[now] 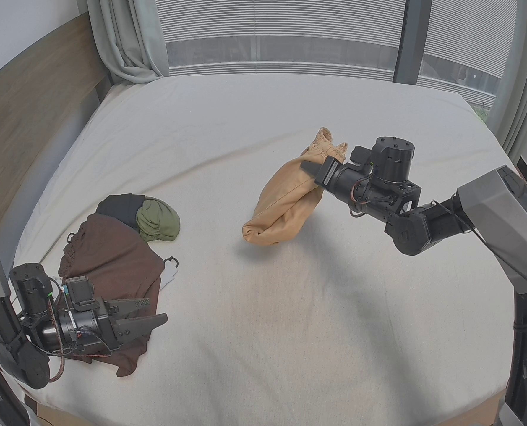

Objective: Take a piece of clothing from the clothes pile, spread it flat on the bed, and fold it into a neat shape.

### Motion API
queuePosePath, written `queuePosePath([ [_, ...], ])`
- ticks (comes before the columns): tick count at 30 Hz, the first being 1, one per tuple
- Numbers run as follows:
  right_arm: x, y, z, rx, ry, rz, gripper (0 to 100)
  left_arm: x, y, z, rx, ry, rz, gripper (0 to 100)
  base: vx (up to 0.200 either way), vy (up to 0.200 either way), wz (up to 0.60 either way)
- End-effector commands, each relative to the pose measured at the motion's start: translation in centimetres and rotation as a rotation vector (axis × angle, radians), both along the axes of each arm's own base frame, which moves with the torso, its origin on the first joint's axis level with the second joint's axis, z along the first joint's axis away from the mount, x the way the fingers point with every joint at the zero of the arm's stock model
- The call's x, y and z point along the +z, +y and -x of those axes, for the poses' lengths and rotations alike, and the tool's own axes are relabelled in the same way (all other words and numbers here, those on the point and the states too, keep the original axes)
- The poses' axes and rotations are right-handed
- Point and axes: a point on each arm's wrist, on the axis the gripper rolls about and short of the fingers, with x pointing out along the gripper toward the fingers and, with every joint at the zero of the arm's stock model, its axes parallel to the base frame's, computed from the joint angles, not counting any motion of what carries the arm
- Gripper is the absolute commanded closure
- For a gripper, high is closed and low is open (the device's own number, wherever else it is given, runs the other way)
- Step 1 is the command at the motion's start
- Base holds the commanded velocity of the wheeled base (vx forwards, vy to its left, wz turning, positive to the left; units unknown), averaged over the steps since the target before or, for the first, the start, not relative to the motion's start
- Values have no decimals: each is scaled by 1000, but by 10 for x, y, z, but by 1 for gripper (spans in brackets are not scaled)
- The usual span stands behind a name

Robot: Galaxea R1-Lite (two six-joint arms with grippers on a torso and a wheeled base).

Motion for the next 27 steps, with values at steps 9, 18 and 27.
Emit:
queuePosePath([
  [9, 17, 8, -17, 0, -27, -11, 100, -1, 1, 0, 0, 4, 2, 0, 0, 0, 0],
  [18, -22, 14, -37, -3, 1, 0, 100, -1, 0, 0, -12, 7, 5, 0, 0, 0, 0],
  [27, -107, -1, -49, -39, 103, 83, 100, -1, 0, 0, -11, 9, 6, 0, 0, 0, 0],
])
